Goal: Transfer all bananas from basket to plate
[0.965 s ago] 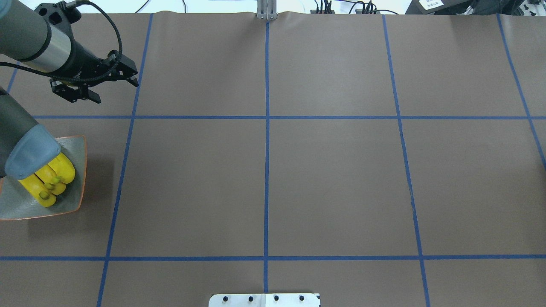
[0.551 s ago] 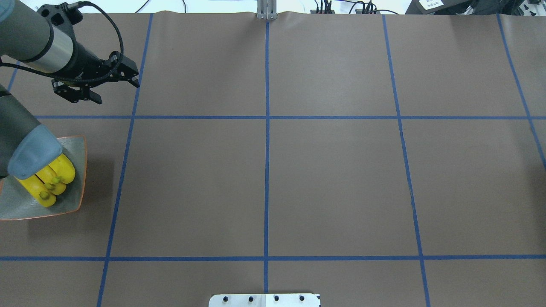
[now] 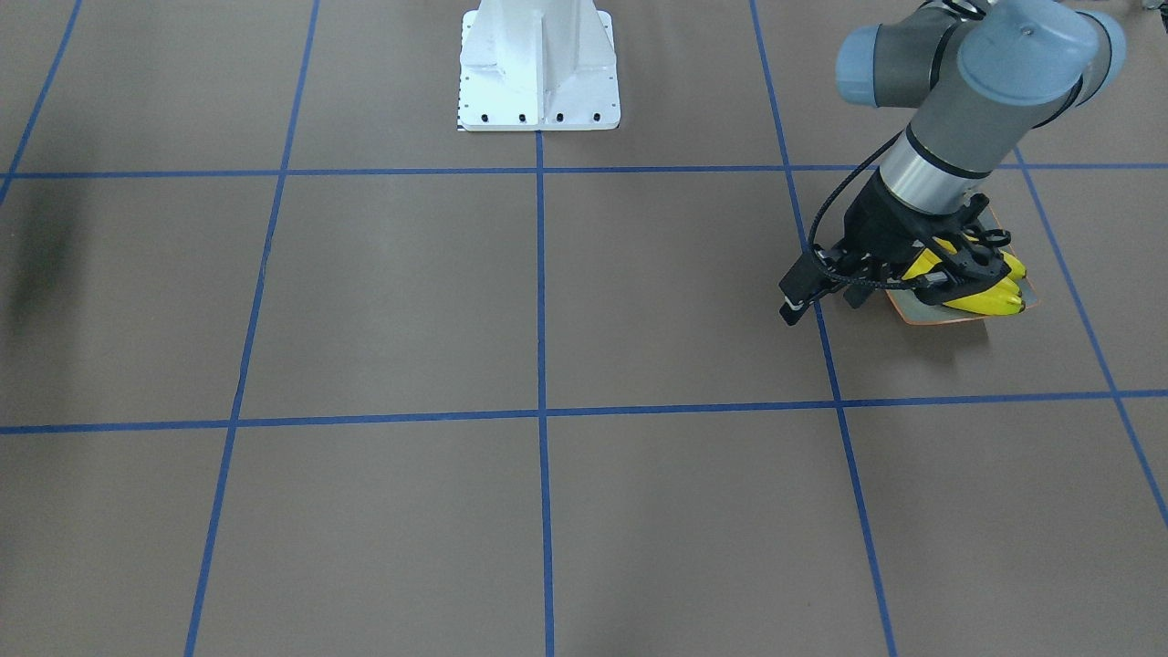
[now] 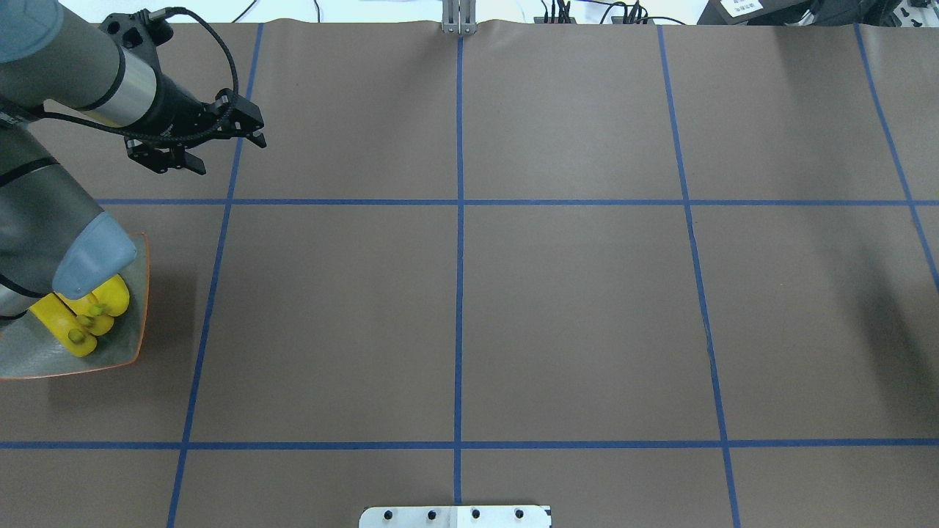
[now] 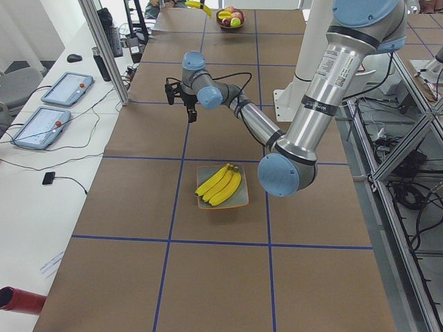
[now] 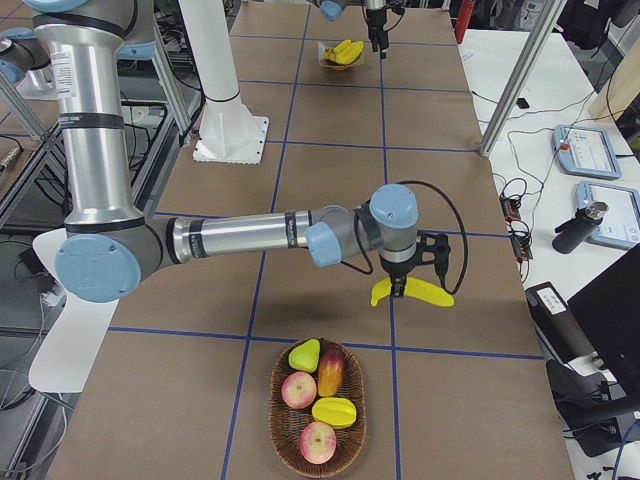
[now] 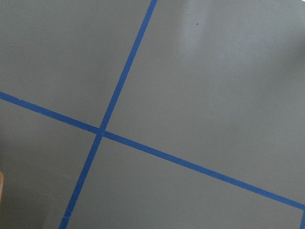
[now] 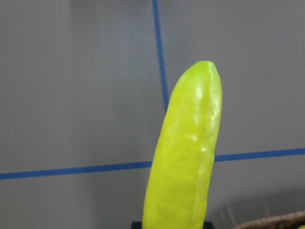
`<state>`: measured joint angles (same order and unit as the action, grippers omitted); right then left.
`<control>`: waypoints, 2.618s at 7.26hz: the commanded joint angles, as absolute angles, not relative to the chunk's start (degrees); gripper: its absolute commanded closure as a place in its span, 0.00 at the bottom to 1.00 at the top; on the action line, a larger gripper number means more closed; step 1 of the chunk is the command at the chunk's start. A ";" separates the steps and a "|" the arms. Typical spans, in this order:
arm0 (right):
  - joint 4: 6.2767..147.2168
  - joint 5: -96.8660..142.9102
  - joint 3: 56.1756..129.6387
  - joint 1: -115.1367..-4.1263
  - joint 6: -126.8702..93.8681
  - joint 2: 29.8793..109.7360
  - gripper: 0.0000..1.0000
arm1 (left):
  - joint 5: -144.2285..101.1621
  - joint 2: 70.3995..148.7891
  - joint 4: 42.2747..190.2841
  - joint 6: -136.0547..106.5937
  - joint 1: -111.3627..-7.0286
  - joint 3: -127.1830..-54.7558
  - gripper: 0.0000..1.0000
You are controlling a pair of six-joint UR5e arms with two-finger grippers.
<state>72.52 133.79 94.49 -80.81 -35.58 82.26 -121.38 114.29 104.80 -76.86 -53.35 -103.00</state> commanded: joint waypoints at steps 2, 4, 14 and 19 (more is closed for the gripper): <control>58.24 133.86 96.59 -63.77 -69.71 71.39 1.00 | -121.46 118.55 117.11 -82.50 -52.91 -96.53 0.00; 44.98 133.51 96.16 -56.89 -78.02 69.61 1.00 | -121.38 118.83 130.62 -85.16 -50.03 -91.53 0.00; 27.95 115.40 93.69 -34.72 -90.00 58.27 1.00 | -120.94 124.89 163.82 -96.23 -41.94 -85.08 0.00; 24.82 114.53 93.17 -34.28 -89.38 56.60 1.00 | -120.94 125.60 163.92 -100.28 -40.43 -85.17 0.09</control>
